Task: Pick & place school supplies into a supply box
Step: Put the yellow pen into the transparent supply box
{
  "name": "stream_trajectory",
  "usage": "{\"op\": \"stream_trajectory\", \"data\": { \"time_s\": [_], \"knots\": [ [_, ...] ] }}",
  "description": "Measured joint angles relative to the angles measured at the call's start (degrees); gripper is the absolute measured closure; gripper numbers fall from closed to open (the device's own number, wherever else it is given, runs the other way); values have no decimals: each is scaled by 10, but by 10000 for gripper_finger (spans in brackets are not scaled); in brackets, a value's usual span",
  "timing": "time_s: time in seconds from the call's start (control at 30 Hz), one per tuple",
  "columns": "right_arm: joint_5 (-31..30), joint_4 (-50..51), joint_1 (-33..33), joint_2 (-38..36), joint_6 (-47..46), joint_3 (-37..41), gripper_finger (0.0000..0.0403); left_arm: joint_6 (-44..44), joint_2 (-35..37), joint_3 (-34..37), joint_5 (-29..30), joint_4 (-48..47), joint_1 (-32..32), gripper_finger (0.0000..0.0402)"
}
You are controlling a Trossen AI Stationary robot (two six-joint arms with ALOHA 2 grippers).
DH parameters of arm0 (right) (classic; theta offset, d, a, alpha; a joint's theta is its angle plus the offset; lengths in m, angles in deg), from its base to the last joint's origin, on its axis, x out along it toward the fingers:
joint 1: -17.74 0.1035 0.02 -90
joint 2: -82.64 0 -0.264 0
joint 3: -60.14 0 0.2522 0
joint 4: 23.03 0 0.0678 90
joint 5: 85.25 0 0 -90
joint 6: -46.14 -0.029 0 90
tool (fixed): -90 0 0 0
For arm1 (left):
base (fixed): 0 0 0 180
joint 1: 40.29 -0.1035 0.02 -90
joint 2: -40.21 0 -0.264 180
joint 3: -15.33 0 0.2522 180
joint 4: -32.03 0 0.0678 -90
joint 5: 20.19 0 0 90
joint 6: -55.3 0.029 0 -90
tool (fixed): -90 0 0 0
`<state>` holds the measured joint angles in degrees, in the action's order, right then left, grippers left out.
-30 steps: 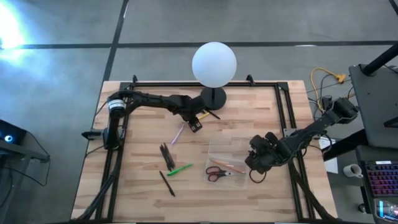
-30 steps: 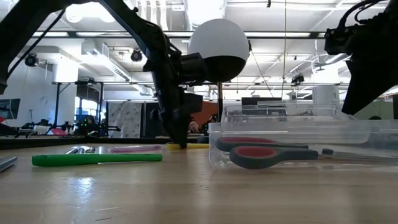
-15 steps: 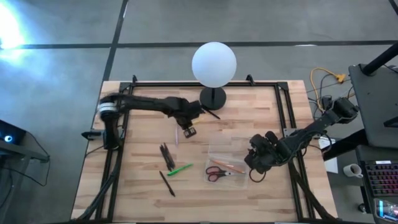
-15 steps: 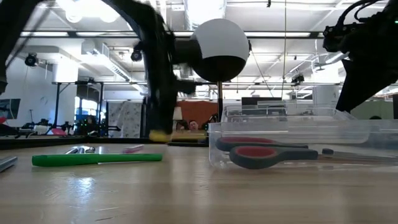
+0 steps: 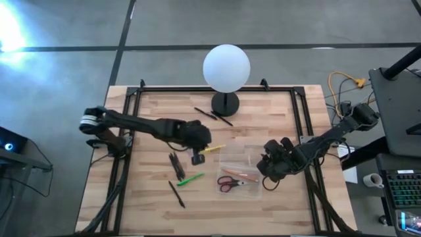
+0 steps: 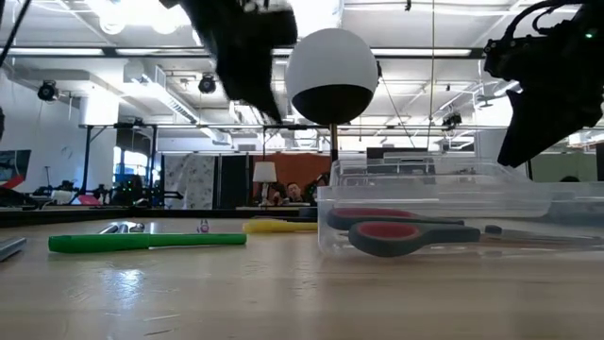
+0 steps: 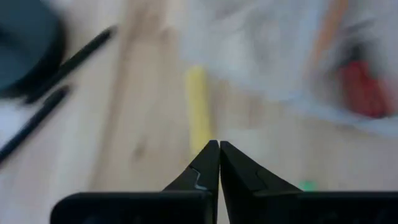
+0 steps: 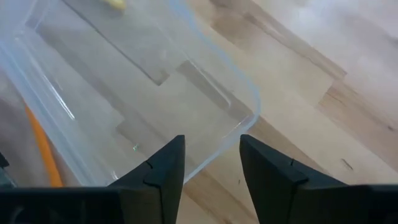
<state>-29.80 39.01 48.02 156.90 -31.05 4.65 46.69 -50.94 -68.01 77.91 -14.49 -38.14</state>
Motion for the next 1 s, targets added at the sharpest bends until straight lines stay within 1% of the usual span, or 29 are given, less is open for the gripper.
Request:
{"op": "stream_trajectory", "data": {
  "time_s": [0.03,0.13,0.23,0.3,0.43,0.5,0.57,0.67,0.8,0.9,1.0],
  "knots": [
    [0,-1,0,0,-5,0,259,4,-7,0,13,-2,-2,401],
    [18,-2,1,0,-24,0,255,18,-29,-1,8,-13,-7,380],
    [43,-6,1,0,-36,0,248,-11,-46,1,-18,-7,-6,334],
    [44,-7,2,0,-39,0,243,-27,-45,1,-29,4,-4,295],
    [44,-7,2,0,-38,0,236,-13,-59,16,-20,31,-2,224],
    [44,-7,2,0,-38,0,234,-10,-73,23,-20,61,-2,200],
    [44,-7,2,0,-37,0,234,3,-90,24,-20,88,-2,187],
    [44,-7,2,0,-37,0,235,14,-130,22,-21,93,-2,185],
    [45,-7,2,0,-35,0,236,12,-171,22,-22,93,-7,202],
    [45,-7,2,0,-34,0,234,7,-197,21,-32,94,-16,231],
    [45,-7,2,0,-34,1,234,1,-223,21,-33,91,-21,281]
  ]
}}
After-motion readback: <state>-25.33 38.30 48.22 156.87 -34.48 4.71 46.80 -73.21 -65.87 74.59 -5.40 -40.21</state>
